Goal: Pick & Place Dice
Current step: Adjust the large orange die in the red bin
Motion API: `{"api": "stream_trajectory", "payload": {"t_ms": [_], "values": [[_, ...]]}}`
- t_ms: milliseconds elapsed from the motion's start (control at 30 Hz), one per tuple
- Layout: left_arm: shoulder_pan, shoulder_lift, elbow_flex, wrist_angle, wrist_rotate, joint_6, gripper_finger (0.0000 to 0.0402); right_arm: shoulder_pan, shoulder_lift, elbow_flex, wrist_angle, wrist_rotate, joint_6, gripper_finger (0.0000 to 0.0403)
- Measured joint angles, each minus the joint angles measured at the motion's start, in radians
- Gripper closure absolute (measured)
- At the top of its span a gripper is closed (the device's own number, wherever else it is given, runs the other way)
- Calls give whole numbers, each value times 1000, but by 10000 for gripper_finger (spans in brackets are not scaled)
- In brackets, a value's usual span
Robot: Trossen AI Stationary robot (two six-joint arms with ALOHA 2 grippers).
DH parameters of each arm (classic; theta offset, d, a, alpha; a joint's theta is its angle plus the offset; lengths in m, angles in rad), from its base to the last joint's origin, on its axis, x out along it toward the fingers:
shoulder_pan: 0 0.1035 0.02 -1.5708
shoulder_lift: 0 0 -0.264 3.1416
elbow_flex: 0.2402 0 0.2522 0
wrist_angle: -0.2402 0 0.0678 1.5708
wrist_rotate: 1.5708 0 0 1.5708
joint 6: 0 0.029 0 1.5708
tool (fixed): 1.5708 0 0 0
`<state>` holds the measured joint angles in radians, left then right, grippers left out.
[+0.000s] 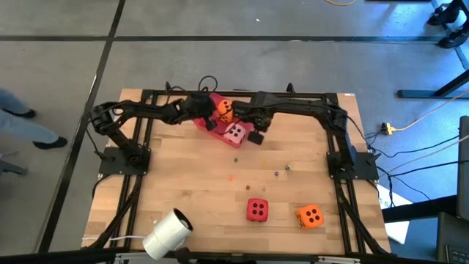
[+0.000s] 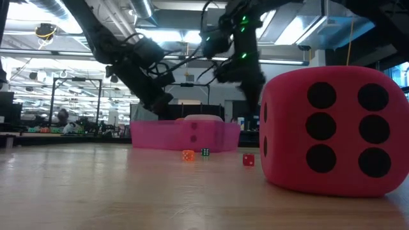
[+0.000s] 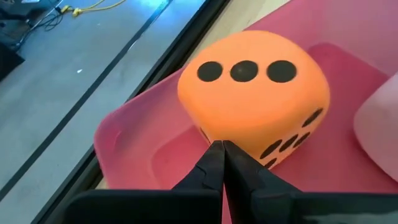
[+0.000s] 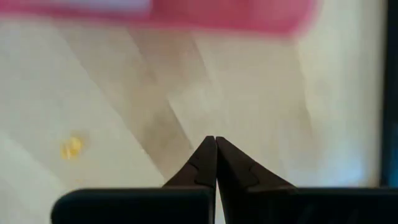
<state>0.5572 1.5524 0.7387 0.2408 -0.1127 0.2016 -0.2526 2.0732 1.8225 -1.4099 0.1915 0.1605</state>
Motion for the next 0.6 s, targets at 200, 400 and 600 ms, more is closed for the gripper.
{"api": "stream_trajectory", "payload": {"t_ms": [200, 400, 600], "values": [[10, 0, 0, 4, -6, -17, 400, 49, -183, -5, -89, 166, 91, 399], [10, 0, 0, -4, -31, -47, 401, 67, -401, -317, 299, 131, 118, 401], [11, 0, 0, 16, -23, -68, 400, 66, -444, -672, 726, 2, 177, 402]]}}
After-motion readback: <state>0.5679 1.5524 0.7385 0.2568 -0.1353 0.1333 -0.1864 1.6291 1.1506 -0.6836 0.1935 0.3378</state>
